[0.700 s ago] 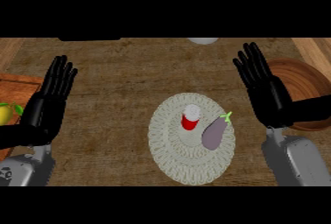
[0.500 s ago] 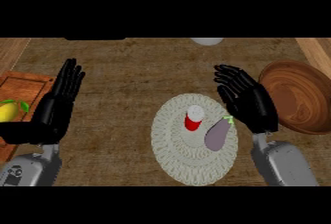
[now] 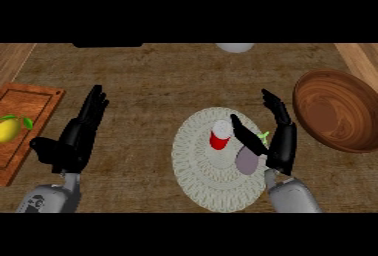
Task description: Pick the can from the placemat and place it in the bowl
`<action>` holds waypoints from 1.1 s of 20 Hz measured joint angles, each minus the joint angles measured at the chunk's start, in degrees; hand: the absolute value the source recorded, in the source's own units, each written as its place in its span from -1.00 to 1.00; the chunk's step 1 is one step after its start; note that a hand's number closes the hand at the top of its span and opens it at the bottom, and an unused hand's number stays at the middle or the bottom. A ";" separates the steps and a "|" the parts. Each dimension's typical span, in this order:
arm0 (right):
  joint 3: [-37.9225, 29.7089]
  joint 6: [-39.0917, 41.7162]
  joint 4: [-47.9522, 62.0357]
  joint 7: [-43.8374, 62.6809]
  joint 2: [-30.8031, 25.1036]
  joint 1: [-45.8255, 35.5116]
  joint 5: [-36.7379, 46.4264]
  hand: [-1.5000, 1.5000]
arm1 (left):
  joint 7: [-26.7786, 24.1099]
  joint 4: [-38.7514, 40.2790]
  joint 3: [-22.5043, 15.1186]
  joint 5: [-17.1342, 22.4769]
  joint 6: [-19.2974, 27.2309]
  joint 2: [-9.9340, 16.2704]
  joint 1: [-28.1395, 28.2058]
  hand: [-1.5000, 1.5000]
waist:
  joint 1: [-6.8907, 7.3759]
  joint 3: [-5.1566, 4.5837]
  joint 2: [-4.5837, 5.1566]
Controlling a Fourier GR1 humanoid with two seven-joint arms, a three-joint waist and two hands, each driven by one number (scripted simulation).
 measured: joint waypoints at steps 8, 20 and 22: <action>8.74 -17.58 1.57 7.24 4.31 1.77 20.62 -1.00 | 1.76 0.93 -1.85 -1.85 1.33 -1.77 -0.75 0.00 | 0.63 0.00 -0.17; 6.05 -2.40 -2.42 44.43 5.26 -2.92 41.20 -1.00 | 1.60 1.27 -1.79 -2.44 1.49 -2.52 -0.33 0.00 | 0.61 0.00 -0.37; 6.65 1.76 -3.50 50.89 5.28 -4.49 43.06 -1.00 | 1.44 1.39 -1.79 -2.60 1.21 -2.43 -0.41 0.00 | 0.84 0.05 -0.29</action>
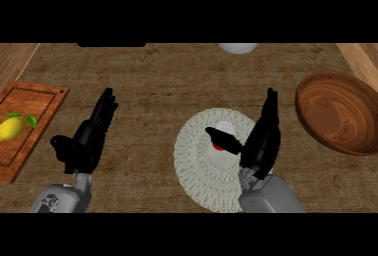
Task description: Pick the can from the placemat and place it in the bowl
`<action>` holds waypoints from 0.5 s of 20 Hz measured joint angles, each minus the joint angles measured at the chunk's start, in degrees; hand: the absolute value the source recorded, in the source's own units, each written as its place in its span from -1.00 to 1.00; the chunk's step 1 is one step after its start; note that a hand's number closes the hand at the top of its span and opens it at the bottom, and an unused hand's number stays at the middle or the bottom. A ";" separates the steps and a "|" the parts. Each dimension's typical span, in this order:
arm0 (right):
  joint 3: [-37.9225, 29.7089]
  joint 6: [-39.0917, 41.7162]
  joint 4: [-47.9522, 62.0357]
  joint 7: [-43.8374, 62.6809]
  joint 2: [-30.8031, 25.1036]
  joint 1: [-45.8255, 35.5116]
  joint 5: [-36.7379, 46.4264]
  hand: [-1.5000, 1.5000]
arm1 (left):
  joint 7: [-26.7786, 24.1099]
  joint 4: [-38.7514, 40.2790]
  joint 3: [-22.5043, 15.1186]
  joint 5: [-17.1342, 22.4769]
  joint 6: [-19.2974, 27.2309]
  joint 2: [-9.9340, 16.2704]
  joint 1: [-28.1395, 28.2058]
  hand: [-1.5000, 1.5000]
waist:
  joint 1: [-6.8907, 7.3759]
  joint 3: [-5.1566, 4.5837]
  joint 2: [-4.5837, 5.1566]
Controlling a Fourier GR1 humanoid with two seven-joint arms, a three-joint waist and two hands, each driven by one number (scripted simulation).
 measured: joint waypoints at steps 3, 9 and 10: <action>1.69 5.03 -1.39 6.05 -0.03 -1.25 1.47 -1.00 | 0.03 -0.74 -0.02 0.13 -0.51 0.02 0.57 0.00 | 0.43 0.08 0.10; 5.00 10.28 -3.96 11.69 -0.12 -1.19 2.06 -1.00 | -0.93 -0.16 -0.41 -0.92 -0.49 -1.12 1.01 0.00 | 0.67 0.19 0.34; 5.14 10.45 -4.37 11.73 -0.13 -1.07 1.71 -1.00 | -0.80 -0.05 -0.46 -1.17 -0.31 -1.55 0.67 0.00 | 0.67 0.21 0.38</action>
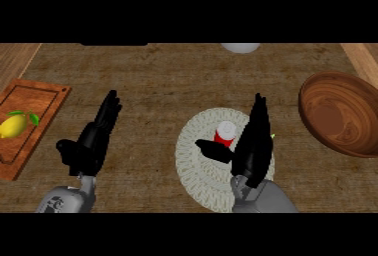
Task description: Pick the can from the placemat and place it in the bowl
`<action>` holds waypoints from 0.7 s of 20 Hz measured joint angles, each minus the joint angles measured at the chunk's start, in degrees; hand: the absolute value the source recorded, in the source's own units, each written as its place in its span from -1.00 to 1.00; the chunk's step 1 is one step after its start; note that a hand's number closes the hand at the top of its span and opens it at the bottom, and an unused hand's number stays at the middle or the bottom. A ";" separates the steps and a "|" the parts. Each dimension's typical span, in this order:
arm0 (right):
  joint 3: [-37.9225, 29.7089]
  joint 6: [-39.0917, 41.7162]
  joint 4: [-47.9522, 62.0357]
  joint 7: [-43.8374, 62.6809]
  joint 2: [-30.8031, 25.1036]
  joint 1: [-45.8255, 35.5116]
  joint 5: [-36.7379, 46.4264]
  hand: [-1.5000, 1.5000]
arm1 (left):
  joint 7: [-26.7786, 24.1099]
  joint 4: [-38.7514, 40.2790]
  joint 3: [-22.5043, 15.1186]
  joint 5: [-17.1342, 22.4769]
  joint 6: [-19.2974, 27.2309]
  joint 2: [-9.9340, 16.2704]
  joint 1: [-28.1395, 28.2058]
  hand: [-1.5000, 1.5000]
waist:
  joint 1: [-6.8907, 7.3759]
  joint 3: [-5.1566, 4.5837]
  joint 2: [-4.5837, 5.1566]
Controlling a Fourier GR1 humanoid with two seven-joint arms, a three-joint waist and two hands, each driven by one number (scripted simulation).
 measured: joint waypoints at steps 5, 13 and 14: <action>1.42 -0.19 -2.12 -0.54 -0.04 1.65 -0.37 -1.00 | 0.35 0.54 0.96 -0.46 -0.84 -0.13 -0.98 0.00 | 0.00 0.04 0.09; 4.85 -5.24 -4.74 -3.58 -0.10 5.52 0.77 -1.00 | 0.51 0.52 2.06 -0.86 -1.63 -0.86 -0.98 0.00 | 0.06 0.06 0.12; 5.55 -5.68 -5.08 -3.42 -0.12 5.56 1.17 -1.00 | 1.01 0.51 2.22 -0.95 -1.54 -0.96 -1.48 0.00 | 0.06 0.06 0.12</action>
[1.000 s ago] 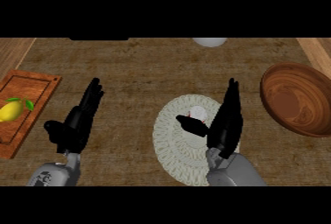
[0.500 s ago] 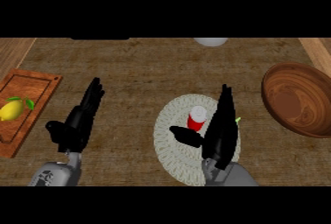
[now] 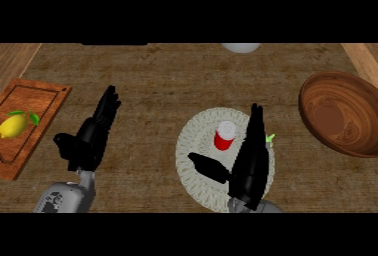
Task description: Pick the can from the placemat and place it in the bowl
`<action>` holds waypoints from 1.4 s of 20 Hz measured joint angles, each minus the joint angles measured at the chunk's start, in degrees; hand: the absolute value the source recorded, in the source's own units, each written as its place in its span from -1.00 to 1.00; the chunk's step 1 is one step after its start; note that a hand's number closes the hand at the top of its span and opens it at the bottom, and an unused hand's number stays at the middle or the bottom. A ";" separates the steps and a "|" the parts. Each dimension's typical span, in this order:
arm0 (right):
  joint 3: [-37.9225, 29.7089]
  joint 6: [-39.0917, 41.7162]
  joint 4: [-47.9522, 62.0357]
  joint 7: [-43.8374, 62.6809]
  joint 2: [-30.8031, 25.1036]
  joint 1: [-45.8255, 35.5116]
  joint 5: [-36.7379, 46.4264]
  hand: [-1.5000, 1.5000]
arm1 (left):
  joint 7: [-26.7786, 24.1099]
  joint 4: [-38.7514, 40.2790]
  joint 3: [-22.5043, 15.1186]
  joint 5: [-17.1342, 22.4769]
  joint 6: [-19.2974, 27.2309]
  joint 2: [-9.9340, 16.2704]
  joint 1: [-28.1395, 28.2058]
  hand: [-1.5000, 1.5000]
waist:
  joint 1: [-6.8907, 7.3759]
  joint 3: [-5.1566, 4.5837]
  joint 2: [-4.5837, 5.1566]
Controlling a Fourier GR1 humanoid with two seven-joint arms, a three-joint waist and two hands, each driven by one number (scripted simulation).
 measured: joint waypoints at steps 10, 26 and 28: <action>-0.69 -7.04 3.35 -2.77 0.07 0.91 -5.84 -1.00 | -0.33 0.44 0.33 -0.95 -0.81 -0.95 -0.03 0.00 | 0.14 0.01 0.10; -1.49 -15.14 19.78 -3.70 0.17 -3.52 -11.78 -1.00 | 1.02 -0.32 1.96 -2.36 -2.52 -2.08 0.22 0.00 | 0.23 0.01 0.09; -1.88 -15.50 21.57 -3.99 0.19 -3.57 -12.62 -1.00 | 1.33 -1.14 1.39 -3.12 -2.03 -2.89 0.72 0.00 | 0.23 0.01 0.08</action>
